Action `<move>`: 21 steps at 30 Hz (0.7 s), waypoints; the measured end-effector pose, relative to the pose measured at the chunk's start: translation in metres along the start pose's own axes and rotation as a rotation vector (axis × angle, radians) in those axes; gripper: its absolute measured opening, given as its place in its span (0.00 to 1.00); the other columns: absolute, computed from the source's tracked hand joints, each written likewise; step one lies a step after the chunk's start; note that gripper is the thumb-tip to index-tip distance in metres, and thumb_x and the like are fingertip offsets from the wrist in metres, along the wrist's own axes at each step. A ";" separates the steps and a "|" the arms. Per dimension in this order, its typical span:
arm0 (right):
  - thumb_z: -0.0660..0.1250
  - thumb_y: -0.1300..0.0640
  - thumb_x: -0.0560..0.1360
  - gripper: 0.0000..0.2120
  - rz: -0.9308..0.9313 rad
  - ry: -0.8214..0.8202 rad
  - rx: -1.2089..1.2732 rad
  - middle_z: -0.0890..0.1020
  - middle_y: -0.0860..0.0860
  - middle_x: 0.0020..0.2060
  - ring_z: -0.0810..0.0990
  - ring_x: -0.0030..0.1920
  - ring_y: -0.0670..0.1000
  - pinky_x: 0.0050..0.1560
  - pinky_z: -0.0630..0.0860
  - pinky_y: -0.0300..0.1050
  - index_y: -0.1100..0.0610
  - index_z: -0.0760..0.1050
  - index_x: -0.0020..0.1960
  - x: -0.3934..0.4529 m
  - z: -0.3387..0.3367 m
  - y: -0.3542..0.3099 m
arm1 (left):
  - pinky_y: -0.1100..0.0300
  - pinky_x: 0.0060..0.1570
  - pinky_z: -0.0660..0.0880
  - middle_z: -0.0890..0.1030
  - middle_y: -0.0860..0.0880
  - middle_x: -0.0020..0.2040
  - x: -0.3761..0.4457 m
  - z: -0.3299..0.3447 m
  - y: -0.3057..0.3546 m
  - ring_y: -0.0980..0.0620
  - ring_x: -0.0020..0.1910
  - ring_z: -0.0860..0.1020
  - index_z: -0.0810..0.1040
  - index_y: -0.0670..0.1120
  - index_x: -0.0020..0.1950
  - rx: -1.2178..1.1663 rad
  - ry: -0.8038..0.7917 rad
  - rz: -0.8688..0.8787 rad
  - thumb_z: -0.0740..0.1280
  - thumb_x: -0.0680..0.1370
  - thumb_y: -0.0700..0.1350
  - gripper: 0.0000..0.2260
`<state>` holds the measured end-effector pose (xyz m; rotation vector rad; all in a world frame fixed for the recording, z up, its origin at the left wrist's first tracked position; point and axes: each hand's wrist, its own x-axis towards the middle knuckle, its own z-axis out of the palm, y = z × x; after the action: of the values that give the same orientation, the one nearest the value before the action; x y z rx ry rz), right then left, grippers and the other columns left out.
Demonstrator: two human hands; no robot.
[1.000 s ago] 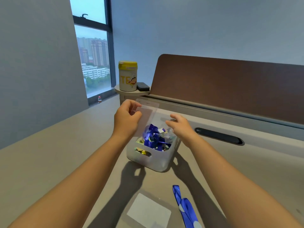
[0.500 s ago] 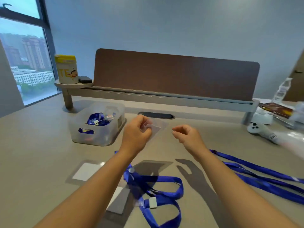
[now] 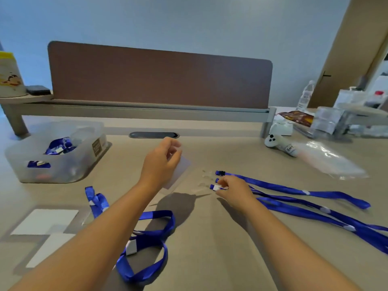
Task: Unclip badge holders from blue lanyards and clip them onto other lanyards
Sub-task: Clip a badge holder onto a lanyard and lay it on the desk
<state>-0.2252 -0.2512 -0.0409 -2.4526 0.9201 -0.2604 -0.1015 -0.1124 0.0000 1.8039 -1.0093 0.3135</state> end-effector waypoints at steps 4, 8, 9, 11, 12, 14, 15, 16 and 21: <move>0.64 0.53 0.74 0.10 -0.049 0.015 -0.160 0.81 0.54 0.44 0.79 0.51 0.56 0.51 0.74 0.49 0.59 0.77 0.50 0.005 0.008 -0.001 | 0.62 0.33 0.68 0.75 0.46 0.39 0.001 0.001 -0.001 0.46 0.38 0.73 0.74 0.39 0.51 0.028 -0.013 0.015 0.61 0.76 0.39 0.06; 0.64 0.51 0.74 0.14 -0.086 0.063 -0.209 0.82 0.55 0.51 0.79 0.51 0.54 0.49 0.73 0.46 0.59 0.78 0.54 0.011 0.014 -0.007 | 0.65 0.33 0.67 0.75 0.45 0.39 0.002 -0.002 -0.003 0.47 0.37 0.73 0.74 0.38 0.48 0.078 -0.026 0.014 0.62 0.75 0.38 0.05; 0.65 0.51 0.74 0.13 -0.089 0.068 -0.206 0.81 0.56 0.51 0.79 0.50 0.54 0.48 0.73 0.46 0.60 0.78 0.53 0.011 0.016 -0.008 | 0.65 0.33 0.66 0.75 0.45 0.39 0.002 -0.002 -0.004 0.47 0.37 0.72 0.74 0.38 0.48 0.087 -0.031 0.011 0.62 0.75 0.38 0.05; 0.65 0.52 0.74 0.13 -0.096 0.060 -0.188 0.81 0.57 0.51 0.79 0.49 0.54 0.50 0.75 0.47 0.61 0.78 0.51 0.013 0.019 -0.010 | 0.67 0.33 0.66 0.74 0.45 0.39 0.001 -0.002 -0.006 0.48 0.37 0.72 0.74 0.37 0.47 0.095 -0.036 0.005 0.62 0.75 0.38 0.05; 0.65 0.52 0.74 0.13 -0.101 0.053 -0.172 0.81 0.57 0.51 0.79 0.49 0.54 0.51 0.76 0.47 0.61 0.78 0.52 0.014 0.020 -0.010 | 0.67 0.33 0.66 0.74 0.45 0.39 0.001 -0.001 -0.006 0.48 0.38 0.72 0.74 0.37 0.47 0.095 -0.036 0.002 0.62 0.75 0.38 0.05; 0.66 0.52 0.73 0.15 -0.113 0.040 -0.127 0.80 0.56 0.54 0.78 0.52 0.53 0.54 0.76 0.47 0.60 0.76 0.56 0.016 0.022 -0.010 | 0.67 0.33 0.67 0.74 0.46 0.39 0.001 0.001 -0.008 0.48 0.38 0.72 0.74 0.37 0.48 0.095 -0.034 -0.006 0.62 0.75 0.38 0.05; 0.67 0.52 0.73 0.17 -0.118 0.027 -0.105 0.79 0.55 0.55 0.78 0.54 0.53 0.56 0.75 0.47 0.60 0.75 0.59 0.016 0.022 -0.010 | 0.68 0.33 0.67 0.74 0.46 0.40 0.002 0.002 -0.008 0.48 0.38 0.72 0.74 0.37 0.48 0.094 -0.033 -0.008 0.62 0.75 0.38 0.05; 0.67 0.52 0.73 0.18 -0.130 0.013 -0.093 0.79 0.55 0.56 0.77 0.55 0.53 0.57 0.75 0.47 0.59 0.75 0.59 0.017 0.023 -0.010 | 0.68 0.34 0.67 0.74 0.46 0.40 0.002 0.002 -0.008 0.48 0.38 0.72 0.74 0.37 0.48 0.095 -0.033 -0.008 0.62 0.75 0.38 0.05; 0.65 0.54 0.74 0.13 -0.143 -0.019 -0.063 0.82 0.57 0.51 0.80 0.50 0.54 0.54 0.78 0.48 0.60 0.79 0.54 0.019 0.025 -0.012 | 0.67 0.34 0.67 0.74 0.46 0.40 0.004 0.003 -0.008 0.47 0.38 0.72 0.74 0.37 0.49 0.098 -0.025 -0.015 0.62 0.75 0.38 0.06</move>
<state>-0.1952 -0.2465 -0.0557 -2.5783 0.7560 -0.2610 -0.0940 -0.1158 -0.0043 1.9068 -1.0123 0.3365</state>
